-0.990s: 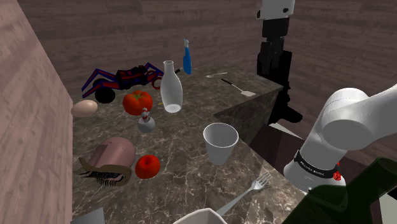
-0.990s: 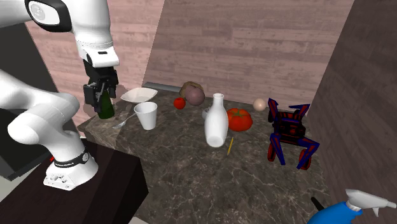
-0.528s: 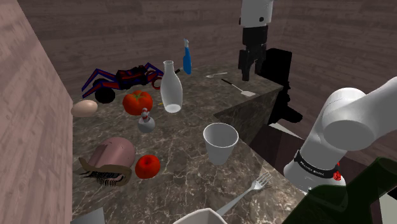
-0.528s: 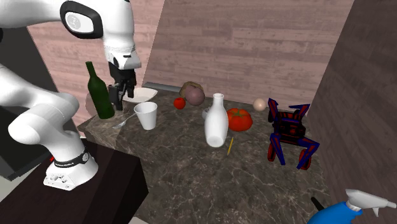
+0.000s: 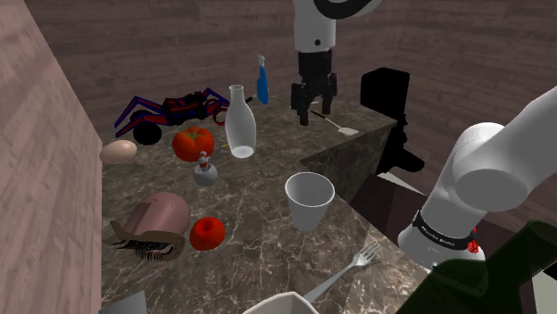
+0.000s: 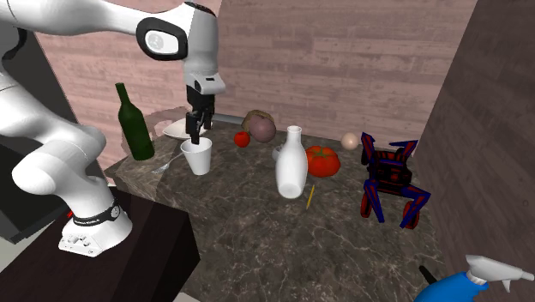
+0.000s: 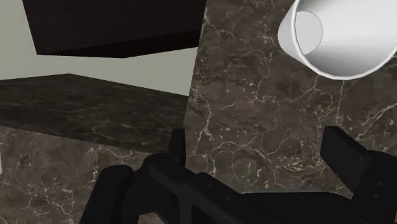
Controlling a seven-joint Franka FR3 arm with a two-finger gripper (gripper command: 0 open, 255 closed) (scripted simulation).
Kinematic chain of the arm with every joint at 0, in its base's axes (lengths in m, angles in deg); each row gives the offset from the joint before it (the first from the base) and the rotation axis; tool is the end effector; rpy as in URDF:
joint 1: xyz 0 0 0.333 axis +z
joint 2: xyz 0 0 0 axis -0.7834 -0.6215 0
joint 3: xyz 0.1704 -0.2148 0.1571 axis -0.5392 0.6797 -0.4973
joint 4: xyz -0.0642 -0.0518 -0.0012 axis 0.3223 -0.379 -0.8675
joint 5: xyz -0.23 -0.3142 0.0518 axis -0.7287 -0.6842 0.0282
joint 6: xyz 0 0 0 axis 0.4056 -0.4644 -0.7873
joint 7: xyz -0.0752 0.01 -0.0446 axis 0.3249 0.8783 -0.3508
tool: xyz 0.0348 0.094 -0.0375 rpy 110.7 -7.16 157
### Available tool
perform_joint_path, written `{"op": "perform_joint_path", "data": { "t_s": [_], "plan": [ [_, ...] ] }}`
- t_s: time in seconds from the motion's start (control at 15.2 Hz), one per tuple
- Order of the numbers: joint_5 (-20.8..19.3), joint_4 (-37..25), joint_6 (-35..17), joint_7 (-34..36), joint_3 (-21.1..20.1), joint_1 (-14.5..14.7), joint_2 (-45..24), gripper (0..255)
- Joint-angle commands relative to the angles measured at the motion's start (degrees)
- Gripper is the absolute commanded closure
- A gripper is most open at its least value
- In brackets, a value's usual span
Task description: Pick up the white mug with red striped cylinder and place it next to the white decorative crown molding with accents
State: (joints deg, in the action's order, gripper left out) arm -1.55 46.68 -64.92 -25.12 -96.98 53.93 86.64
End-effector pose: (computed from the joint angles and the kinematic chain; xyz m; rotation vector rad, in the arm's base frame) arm 0.3887 0.0873 0.5106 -3.1055 0.2009 0.2430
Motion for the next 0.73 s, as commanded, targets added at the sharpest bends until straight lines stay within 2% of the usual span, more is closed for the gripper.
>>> {"op": "perform_joint_path", "data": {
  "t_s": [0.0, 0.33, 0.66],
  "plan": [
    [0.27, -2.38, -2.37, 2.55, -1.64, 0.24, -4.47, 0],
    [-0.46, -9.43, -6.18, 8.85, -5.09, 0.86, -14.8, 0],
    [-2.89, -18.43, -8.37, 15.32, -7.54, 1.93, -25.77, 0]
  ]
}}
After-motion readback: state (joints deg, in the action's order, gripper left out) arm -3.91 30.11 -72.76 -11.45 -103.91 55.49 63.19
